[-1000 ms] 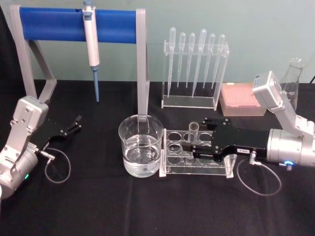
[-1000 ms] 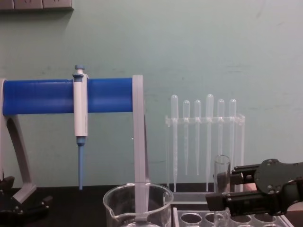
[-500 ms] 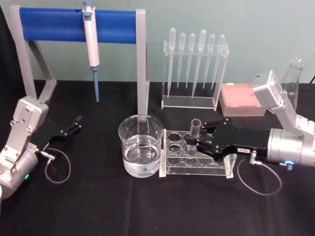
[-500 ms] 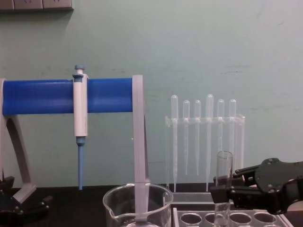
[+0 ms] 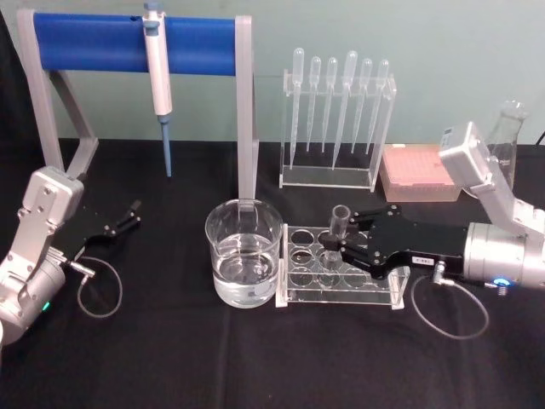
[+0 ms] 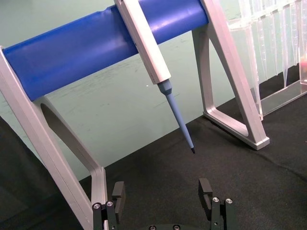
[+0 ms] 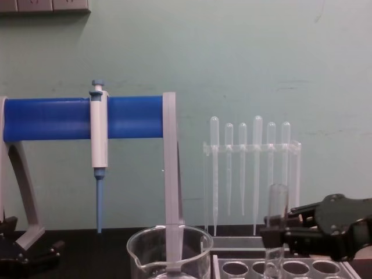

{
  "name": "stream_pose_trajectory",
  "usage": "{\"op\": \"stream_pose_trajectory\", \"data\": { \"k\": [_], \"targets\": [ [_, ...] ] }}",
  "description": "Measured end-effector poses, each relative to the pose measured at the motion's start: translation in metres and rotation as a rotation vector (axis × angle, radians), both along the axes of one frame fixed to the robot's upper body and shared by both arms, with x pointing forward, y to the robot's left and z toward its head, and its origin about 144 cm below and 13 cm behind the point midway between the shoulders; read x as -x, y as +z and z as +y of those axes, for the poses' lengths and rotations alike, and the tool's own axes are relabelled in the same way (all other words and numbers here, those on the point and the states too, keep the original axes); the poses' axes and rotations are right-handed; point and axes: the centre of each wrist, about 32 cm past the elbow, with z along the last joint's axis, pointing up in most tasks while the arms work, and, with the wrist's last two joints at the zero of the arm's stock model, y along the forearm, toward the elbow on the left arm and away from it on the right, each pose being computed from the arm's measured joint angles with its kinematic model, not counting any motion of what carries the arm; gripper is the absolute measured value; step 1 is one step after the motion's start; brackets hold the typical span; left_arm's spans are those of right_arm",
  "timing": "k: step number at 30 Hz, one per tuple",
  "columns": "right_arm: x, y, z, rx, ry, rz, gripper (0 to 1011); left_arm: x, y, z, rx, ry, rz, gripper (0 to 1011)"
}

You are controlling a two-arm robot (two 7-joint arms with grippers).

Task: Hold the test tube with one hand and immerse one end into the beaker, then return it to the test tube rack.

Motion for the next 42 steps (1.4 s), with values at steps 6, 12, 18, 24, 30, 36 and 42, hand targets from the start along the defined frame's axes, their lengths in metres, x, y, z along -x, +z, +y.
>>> {"op": "stream_pose_trajectory", "data": {
  "k": [6, 12, 18, 24, 30, 36, 42],
  "targets": [
    [-0.001, 0.008, -0.009, -0.048, -0.016, 0.036, 252, 0.000, 0.000, 0.000, 0.000, 0.000, 0.000, 1000],
    [0.000, 0.030, -0.011, -0.077, 0.009, 0.035, 252, 0.000, 0.000, 0.000, 0.000, 0.000, 0.000, 1000],
    [0.002, 0.054, -0.011, -0.073, 0.027, 0.021, 249, 0.000, 0.000, 0.000, 0.000, 0.000, 0.000, 1000],
    [0.001, 0.069, -0.010, -0.057, 0.029, 0.010, 246, 0.000, 0.000, 0.000, 0.000, 0.000, 0.000, 1000],
    [-0.003, 0.085, -0.011, -0.035, 0.035, -0.002, 246, 0.000, 0.000, 0.000, 0.000, 0.000, 0.000, 1000],
    [-0.008, 0.097, -0.012, -0.019, 0.040, 0.001, 246, 0.000, 0.000, 0.000, 0.000, 0.000, 0.000, 1000],
    [-0.011, 0.103, -0.012, -0.019, 0.050, -0.001, 246, 0.000, 0.000, 0.000, 0.000, 0.000, 0.000, 1000]
  ]
}}
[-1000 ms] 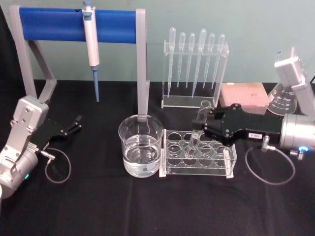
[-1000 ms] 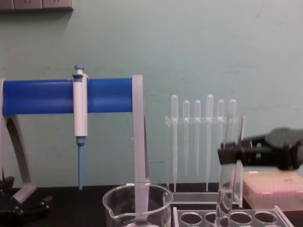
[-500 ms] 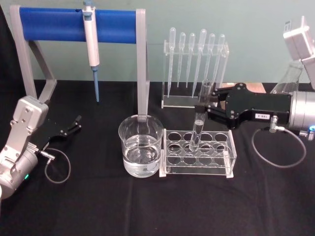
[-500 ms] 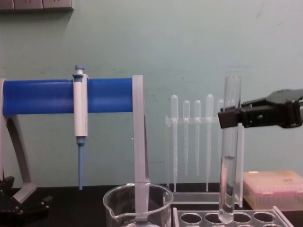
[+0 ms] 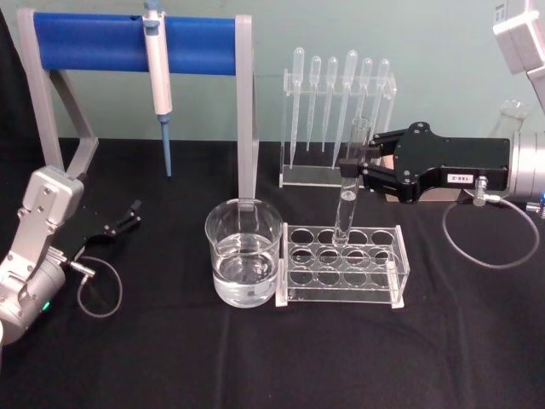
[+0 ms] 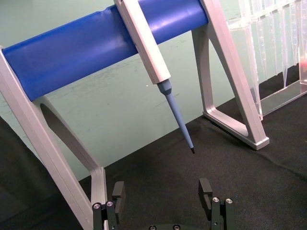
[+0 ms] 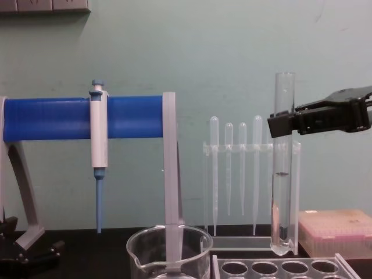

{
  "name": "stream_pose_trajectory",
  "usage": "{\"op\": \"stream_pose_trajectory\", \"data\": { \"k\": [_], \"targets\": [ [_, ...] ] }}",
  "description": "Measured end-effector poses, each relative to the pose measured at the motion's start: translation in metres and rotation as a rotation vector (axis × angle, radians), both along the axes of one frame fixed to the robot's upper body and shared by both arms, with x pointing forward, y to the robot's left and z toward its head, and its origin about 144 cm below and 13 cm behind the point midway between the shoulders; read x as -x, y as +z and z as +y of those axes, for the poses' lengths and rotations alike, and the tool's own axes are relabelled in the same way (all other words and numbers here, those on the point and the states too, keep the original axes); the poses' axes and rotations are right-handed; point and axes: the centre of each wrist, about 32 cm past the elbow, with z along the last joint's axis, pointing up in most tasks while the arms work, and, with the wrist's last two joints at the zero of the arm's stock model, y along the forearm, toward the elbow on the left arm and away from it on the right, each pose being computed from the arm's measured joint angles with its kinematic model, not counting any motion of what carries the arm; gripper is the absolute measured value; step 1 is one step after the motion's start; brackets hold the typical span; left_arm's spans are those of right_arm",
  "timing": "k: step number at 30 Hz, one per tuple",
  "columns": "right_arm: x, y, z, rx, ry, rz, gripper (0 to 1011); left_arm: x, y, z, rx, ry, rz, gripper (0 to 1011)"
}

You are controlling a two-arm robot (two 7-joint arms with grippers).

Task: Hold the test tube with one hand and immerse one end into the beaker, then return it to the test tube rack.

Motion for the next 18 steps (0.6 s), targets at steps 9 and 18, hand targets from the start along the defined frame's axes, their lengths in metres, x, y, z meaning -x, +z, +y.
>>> {"op": "stream_pose_trajectory", "data": {
  "k": [9, 18],
  "targets": [
    [0.0002, 0.0015, -0.0004, -0.001, -0.001, -0.009, 246, 0.0000, 0.0000, 0.0000, 0.000, 0.000, 0.000, 1000],
    [0.0001, 0.0013, -0.0001, -0.001, -0.001, -0.009, 246, 0.0000, 0.0000, 0.0000, 0.000, 0.000, 0.000, 1000]
  ]
}}
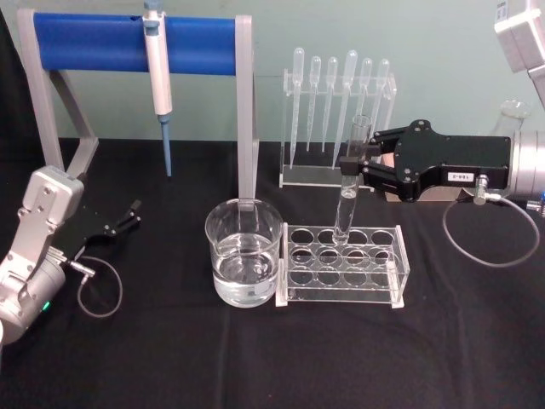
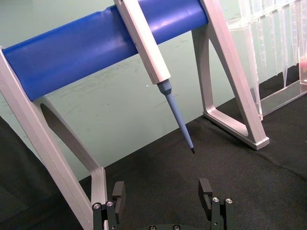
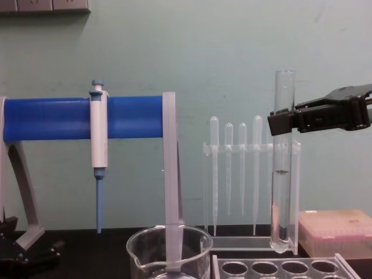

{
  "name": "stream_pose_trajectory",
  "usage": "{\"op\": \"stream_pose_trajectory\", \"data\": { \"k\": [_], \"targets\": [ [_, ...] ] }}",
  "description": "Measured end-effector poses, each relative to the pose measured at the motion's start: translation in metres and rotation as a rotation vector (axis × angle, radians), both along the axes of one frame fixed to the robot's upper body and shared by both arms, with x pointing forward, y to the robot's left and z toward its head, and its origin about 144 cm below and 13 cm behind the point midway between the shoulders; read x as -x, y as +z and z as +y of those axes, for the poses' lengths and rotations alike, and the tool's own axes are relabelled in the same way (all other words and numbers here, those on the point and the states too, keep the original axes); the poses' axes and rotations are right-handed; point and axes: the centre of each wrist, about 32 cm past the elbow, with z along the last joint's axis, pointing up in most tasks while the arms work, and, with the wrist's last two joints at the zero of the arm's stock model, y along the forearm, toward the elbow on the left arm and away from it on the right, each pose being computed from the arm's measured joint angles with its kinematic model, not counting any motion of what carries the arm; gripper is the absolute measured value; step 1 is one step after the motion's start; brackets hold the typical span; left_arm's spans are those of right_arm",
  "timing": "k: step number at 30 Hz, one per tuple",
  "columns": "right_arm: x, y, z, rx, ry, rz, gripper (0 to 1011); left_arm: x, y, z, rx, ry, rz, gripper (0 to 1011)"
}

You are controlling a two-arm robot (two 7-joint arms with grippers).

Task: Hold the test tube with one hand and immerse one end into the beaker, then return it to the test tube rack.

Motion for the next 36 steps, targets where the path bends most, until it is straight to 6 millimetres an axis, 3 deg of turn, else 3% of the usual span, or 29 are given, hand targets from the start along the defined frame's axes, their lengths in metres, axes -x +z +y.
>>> {"op": "stream_pose_trajectory", "data": {
  "k": [36],
  "targets": [
    [-0.0001, 0.0000, 0.0000, 0.000, -0.001, 0.000, 246, 0.0000, 0.0000, 0.0000, 0.000, 0.000, 0.000, 1000]
  ]
}}
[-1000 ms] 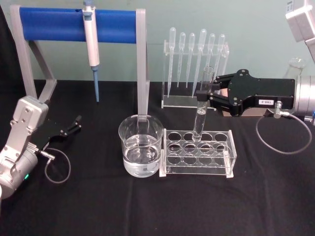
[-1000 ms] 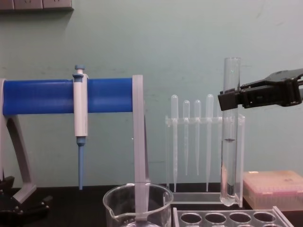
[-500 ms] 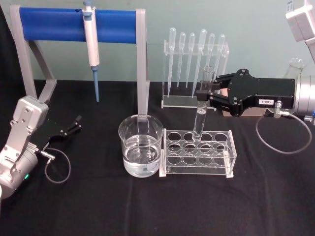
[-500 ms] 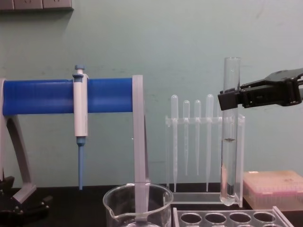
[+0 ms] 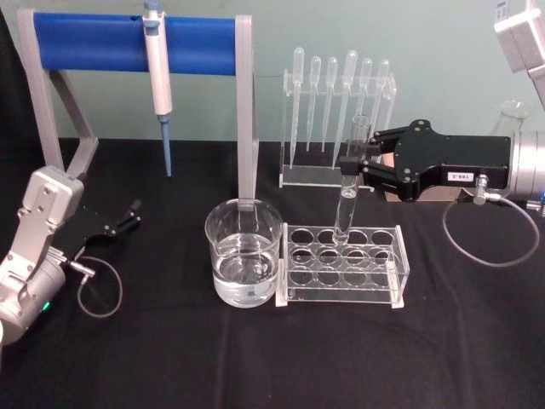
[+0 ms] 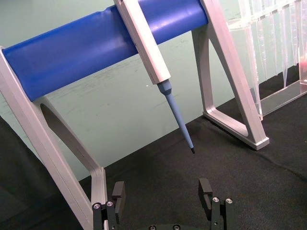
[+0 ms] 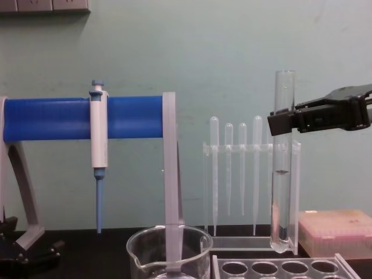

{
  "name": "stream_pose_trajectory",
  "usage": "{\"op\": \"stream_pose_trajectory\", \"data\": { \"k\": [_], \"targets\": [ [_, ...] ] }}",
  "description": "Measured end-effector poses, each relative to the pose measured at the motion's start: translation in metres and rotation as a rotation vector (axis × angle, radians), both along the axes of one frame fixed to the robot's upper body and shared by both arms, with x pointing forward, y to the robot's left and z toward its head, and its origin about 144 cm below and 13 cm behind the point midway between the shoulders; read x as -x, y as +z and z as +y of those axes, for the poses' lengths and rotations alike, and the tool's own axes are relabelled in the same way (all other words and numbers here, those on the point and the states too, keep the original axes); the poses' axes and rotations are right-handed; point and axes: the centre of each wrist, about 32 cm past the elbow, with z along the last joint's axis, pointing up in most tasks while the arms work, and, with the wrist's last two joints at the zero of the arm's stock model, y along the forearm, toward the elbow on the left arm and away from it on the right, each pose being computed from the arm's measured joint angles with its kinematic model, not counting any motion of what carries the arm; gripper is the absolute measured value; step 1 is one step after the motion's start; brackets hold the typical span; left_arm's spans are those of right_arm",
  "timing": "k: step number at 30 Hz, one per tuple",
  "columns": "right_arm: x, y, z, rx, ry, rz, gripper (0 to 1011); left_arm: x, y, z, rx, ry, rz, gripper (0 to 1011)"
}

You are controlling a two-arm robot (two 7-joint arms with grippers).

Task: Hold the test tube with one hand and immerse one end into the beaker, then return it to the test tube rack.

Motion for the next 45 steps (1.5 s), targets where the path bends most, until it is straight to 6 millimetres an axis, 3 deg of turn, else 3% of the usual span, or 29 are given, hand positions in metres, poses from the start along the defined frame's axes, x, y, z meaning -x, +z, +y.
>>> {"op": "stream_pose_trajectory", "data": {
  "k": [45],
  "targets": [
    [0.0000, 0.0000, 0.0000, 0.000, 0.000, 0.000, 246, 0.0000, 0.0000, 0.0000, 0.000, 0.000, 0.000, 1000]
  ]
}}
